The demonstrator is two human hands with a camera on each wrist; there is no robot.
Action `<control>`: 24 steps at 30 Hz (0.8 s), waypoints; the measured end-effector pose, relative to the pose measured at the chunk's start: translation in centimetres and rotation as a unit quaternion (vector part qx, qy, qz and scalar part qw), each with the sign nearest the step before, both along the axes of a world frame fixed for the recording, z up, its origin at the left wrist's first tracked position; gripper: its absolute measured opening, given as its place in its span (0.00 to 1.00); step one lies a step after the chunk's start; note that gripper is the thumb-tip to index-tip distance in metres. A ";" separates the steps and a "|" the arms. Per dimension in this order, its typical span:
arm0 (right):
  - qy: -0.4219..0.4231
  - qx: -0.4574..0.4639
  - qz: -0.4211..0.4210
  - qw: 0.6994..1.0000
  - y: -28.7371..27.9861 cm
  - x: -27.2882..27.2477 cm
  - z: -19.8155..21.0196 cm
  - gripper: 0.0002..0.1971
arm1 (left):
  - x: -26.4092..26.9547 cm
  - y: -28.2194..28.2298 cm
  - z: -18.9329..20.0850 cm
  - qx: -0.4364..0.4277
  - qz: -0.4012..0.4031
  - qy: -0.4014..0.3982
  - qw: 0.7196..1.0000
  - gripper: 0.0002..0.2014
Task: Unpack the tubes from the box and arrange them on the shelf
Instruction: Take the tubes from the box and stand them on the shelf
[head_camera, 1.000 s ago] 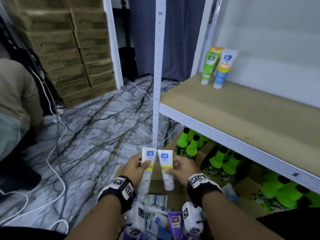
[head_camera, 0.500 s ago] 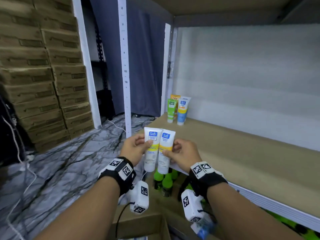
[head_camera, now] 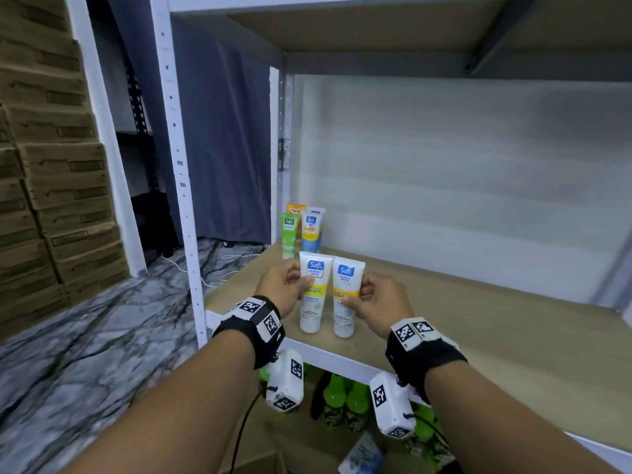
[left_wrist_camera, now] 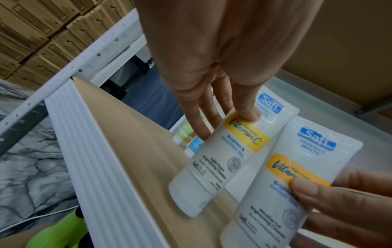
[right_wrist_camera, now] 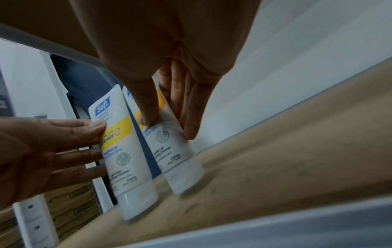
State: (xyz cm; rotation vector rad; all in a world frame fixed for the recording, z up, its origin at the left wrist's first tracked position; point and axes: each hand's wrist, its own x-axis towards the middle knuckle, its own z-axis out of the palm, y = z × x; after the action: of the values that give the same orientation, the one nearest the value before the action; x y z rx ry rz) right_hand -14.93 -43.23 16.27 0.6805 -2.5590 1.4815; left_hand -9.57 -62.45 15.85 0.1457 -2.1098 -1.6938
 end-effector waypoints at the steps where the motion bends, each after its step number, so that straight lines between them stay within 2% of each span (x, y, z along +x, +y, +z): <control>1: -0.002 0.002 -0.003 1.000 0.3 -0.2 -0.1 0.11 | -0.3 0.3 -0.1 -0.003 -0.006 -0.001 1.000 0.09; 7: -0.016 -0.001 -0.008 1.000 1.4 -0.6 -0.7 0.12 | -0.7 1.0 -0.4 -0.017 -0.021 0.007 1.000 0.10; 9: -0.020 -0.001 -0.008 1.000 1.6 -0.5 -0.8 0.14 | -0.6 0.5 -0.7 -0.053 -0.021 0.001 0.998 0.11; 13: -0.050 0.027 0.009 0.998 1.8 -0.2 -0.8 0.20 | 0.1 0.0 -1.4 -0.182 -0.046 -0.068 0.980 0.17; 15: -0.051 0.048 0.001 0.998 1.7 -0.1 -1.0 0.19 | 0.4 0.1 -1.5 -0.228 -0.016 -0.095 0.969 0.17; 19: -0.048 0.059 -0.012 0.997 1.4 -0.6 -1.6 0.18 | 0.0 0.6 -0.9 -0.256 0.017 -0.101 0.961 0.12; 24: -0.047 0.076 -0.041 0.995 0.6 -3.1 -1.9 0.20 | -2.8 0.8 -0.3 -0.294 0.038 -0.152 0.943 0.12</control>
State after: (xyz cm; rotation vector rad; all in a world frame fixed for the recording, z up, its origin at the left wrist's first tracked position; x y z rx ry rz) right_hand -18.06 -42.63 14.38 0.5268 -2.7574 1.3345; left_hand -12.37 -61.61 15.54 0.3144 -2.7019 -0.9793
